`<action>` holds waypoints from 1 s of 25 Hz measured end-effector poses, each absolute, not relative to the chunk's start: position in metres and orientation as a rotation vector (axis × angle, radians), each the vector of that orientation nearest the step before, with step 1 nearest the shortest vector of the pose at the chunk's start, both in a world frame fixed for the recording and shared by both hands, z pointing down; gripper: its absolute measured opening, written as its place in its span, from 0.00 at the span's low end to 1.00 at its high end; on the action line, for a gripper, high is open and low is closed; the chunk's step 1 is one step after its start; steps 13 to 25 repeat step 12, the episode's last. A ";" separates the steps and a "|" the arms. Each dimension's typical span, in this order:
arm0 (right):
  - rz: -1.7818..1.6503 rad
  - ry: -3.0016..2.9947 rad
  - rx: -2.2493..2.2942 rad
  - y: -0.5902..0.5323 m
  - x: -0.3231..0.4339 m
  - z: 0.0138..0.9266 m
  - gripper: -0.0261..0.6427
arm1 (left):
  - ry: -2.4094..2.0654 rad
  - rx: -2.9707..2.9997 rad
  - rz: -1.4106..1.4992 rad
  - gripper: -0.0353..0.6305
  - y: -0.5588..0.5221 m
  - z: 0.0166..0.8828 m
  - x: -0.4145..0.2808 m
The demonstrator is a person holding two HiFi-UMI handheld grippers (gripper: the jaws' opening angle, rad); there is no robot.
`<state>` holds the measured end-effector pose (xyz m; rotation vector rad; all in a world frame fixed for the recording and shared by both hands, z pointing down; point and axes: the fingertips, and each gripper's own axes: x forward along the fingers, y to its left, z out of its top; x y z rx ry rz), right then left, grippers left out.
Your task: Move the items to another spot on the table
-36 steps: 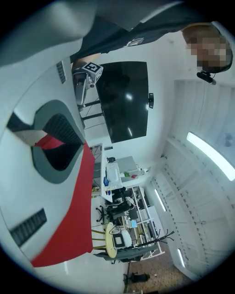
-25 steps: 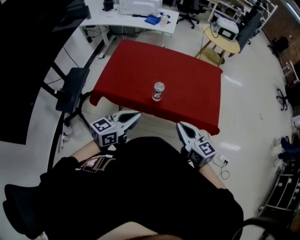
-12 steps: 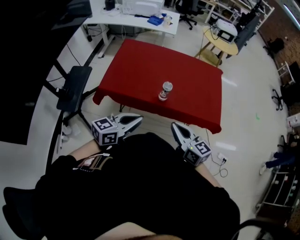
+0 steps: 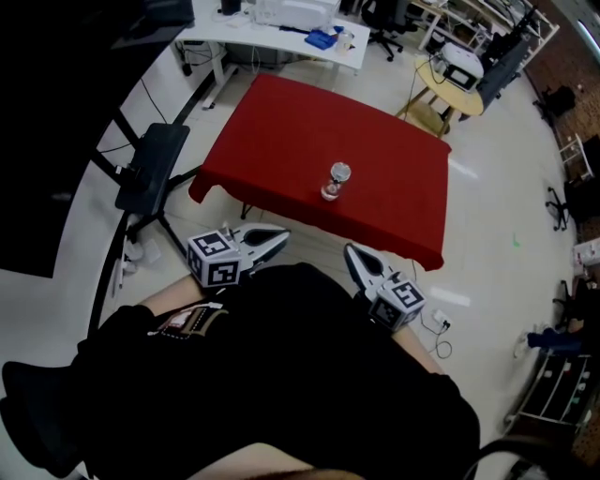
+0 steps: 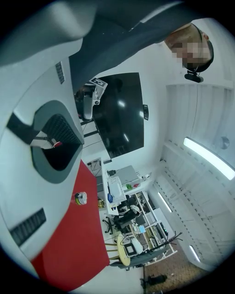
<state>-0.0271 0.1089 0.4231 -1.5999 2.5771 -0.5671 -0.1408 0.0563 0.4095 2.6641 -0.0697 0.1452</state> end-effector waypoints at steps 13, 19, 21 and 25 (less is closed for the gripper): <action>-0.565 2.603 -1.582 0.104 -0.024 0.421 0.04 | -0.074 2.669 0.134 0.06 0.050 0.412 -0.138; -0.565 2.603 -1.582 0.104 -0.024 0.421 0.04 | -0.074 2.669 0.134 0.06 0.050 0.412 -0.138; -0.565 2.603 -1.582 0.104 -0.024 0.421 0.04 | -0.074 2.669 0.134 0.06 0.050 0.412 -0.138; -0.565 2.603 -1.582 0.104 -0.024 0.421 0.04 | -0.074 2.669 0.134 0.06 0.050 0.412 -0.138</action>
